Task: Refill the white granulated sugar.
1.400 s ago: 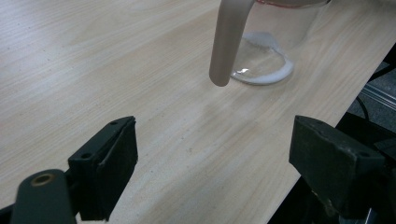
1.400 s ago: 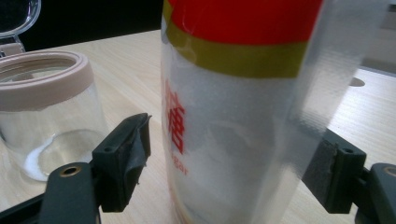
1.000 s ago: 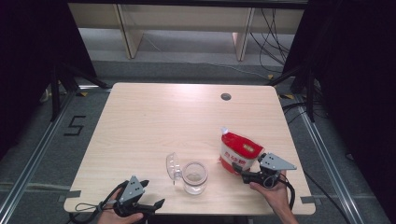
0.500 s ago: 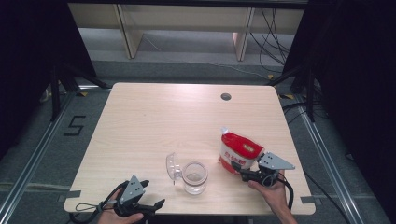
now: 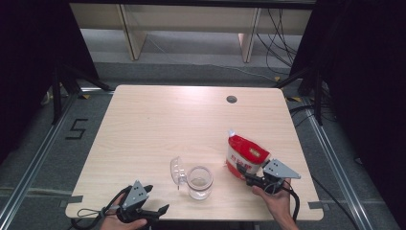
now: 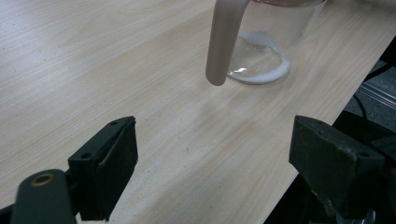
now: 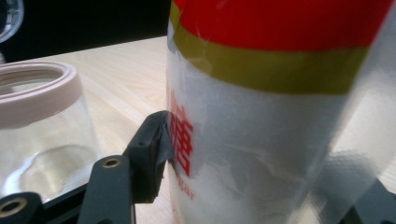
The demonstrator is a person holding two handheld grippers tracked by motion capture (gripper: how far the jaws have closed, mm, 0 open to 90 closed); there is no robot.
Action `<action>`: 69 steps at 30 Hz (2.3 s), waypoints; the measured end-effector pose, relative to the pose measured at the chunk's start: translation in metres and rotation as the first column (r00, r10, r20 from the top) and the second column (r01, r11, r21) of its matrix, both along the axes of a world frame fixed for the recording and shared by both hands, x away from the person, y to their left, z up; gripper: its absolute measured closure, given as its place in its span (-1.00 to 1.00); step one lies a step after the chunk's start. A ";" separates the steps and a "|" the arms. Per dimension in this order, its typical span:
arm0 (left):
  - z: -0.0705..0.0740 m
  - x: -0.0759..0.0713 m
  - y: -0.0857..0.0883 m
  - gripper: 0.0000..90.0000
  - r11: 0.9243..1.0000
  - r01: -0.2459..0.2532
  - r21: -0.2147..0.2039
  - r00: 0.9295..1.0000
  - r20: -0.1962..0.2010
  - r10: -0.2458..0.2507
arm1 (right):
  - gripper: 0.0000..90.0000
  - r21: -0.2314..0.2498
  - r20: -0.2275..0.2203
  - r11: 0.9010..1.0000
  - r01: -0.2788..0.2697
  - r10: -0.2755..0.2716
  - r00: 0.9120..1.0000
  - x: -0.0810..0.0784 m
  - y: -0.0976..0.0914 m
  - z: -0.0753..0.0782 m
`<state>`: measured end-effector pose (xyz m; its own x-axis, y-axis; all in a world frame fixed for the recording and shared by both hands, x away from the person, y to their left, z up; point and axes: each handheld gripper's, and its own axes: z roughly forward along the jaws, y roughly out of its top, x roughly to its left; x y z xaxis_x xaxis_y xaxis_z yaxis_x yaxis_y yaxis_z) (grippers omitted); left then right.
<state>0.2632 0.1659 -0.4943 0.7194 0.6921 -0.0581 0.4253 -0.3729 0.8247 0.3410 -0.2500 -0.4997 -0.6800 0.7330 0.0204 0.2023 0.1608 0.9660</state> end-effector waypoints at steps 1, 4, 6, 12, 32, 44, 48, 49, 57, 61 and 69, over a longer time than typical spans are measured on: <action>-0.001 -0.001 -0.001 -0.66 1.000 -0.009 -0.010 1.000 -0.009 0.009 | -0.05 -0.019 0.008 0.999 0.025 -0.025 1.000 -0.001 0.001 0.000; 0.000 -0.001 -0.001 -0.66 1.000 -0.007 -0.005 1.000 -0.012 0.007 | -0.05 -0.014 0.009 0.999 0.045 -0.045 0.999 -0.002 0.004 0.000; 0.000 -0.001 -0.001 -0.66 1.000 -0.009 -0.006 1.000 -0.012 0.009 | -0.05 -0.012 0.017 0.999 0.048 -0.048 0.999 -0.002 0.004 0.000; 0.000 0.000 -0.001 -0.66 1.000 -0.007 -0.004 1.000 -0.012 0.007 | -0.04 -0.002 0.016 0.993 0.114 -0.114 0.993 -0.007 0.010 -0.001; 0.001 0.000 0.000 -0.66 1.000 0.003 0.013 1.000 -0.013 -0.003 | -0.23 0.010 -0.001 0.990 0.138 -0.138 0.990 -0.009 0.013 -0.003; 0.001 0.002 0.002 -0.66 0.998 0.028 0.056 1.000 0.011 -0.029 | -0.24 0.019 0.041 0.997 0.074 -0.075 0.996 0.001 0.008 -0.007; 0.000 0.001 0.000 -0.66 1.000 0.004 0.029 1.000 -0.009 -0.004 | -0.24 0.011 0.039 0.998 0.057 -0.058 0.998 0.002 0.010 -0.009; 0.000 0.001 0.000 -0.66 1.000 0.003 0.029 1.000 -0.007 -0.003 | -0.24 0.025 0.045 0.997 0.069 -0.071 0.996 0.001 0.011 -0.010; -0.001 0.000 -0.001 -0.66 1.000 0.010 0.011 1.000 -0.012 -0.009 | -0.20 0.030 0.052 0.998 0.048 -0.049 0.997 0.006 0.009 -0.012; 0.000 0.000 0.000 -0.66 1.000 0.007 0.027 1.000 -0.009 -0.007 | -0.13 0.021 0.055 0.999 0.046 -0.047 0.997 0.007 0.008 -0.012; -0.001 0.001 -0.002 -0.66 1.000 0.011 0.003 1.000 -0.002 -0.011 | -0.09 0.030 0.031 0.999 0.045 -0.046 0.998 0.006 0.008 -0.013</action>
<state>0.2637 0.1640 -0.4954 0.7266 0.6846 -0.0574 0.4227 -0.3796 0.8229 0.3468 -0.2419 -0.5124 -0.6467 0.7625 0.0213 0.1775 0.1233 0.9764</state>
